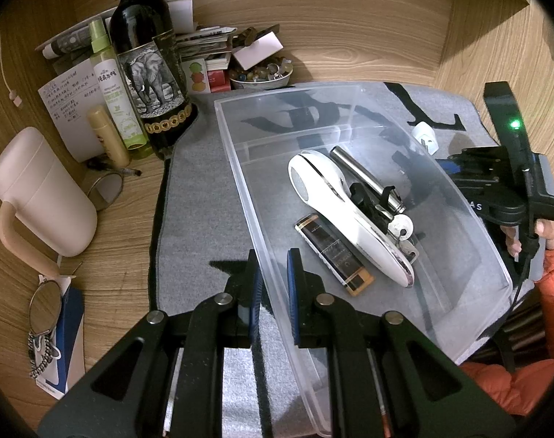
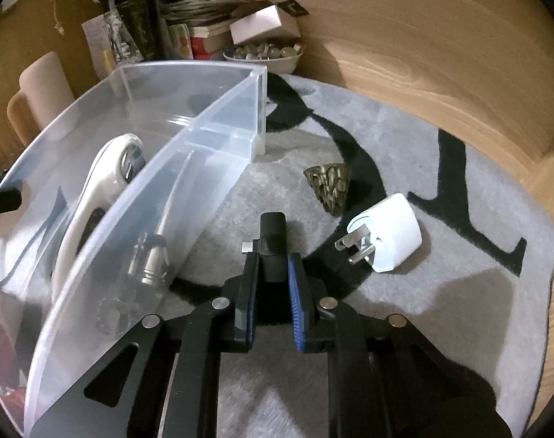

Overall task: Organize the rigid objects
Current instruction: 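Move the right gripper to the small black object and grasp it, then carry the black object into the clear box and release it, then lower the right gripper onto the white plug and close, then carry the white plug into the clear box and open the right gripper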

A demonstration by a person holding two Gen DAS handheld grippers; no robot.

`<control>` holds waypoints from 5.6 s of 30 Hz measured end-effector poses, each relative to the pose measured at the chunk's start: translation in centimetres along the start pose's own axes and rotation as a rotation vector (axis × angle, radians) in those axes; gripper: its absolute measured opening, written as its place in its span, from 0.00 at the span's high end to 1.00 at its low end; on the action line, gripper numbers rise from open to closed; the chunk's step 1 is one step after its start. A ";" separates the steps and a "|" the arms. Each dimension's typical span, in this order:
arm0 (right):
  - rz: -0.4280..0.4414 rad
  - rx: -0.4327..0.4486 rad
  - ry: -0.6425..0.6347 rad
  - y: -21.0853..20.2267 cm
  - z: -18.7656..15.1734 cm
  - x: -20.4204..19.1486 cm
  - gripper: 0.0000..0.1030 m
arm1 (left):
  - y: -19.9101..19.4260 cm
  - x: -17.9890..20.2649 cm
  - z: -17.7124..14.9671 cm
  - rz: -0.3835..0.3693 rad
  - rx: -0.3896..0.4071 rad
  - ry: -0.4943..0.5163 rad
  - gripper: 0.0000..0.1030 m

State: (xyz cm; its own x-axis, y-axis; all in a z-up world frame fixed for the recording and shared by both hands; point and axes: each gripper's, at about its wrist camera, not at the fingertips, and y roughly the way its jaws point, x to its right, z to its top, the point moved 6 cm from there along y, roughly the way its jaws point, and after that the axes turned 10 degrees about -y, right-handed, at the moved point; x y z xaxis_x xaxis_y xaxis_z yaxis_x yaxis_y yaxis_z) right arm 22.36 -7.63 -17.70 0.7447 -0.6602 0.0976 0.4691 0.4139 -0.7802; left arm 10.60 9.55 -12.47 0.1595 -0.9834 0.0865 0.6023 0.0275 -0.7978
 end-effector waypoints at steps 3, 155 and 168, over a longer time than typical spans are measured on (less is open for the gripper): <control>-0.003 0.023 0.000 -0.9 0.2 -0.1 0.87 | 0.0 0.0 0.0 0.001 0.000 0.001 0.89; 0.067 0.192 -0.118 -5.2 6.9 -6.3 0.56 | 0.0 0.2 0.0 0.006 -0.001 0.007 0.89; 0.102 0.103 -0.146 -3.0 6.4 -7.5 0.53 | -0.2 0.2 0.1 0.005 0.003 0.010 0.89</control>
State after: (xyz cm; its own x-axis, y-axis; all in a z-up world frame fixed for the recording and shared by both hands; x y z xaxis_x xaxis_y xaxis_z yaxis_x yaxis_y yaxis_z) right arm 18.37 0.09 -12.16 0.8482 -0.5167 0.1161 0.4284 0.5405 -0.7241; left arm 10.61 9.35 -12.23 0.1550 -0.9850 0.0763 0.6035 0.0333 -0.7967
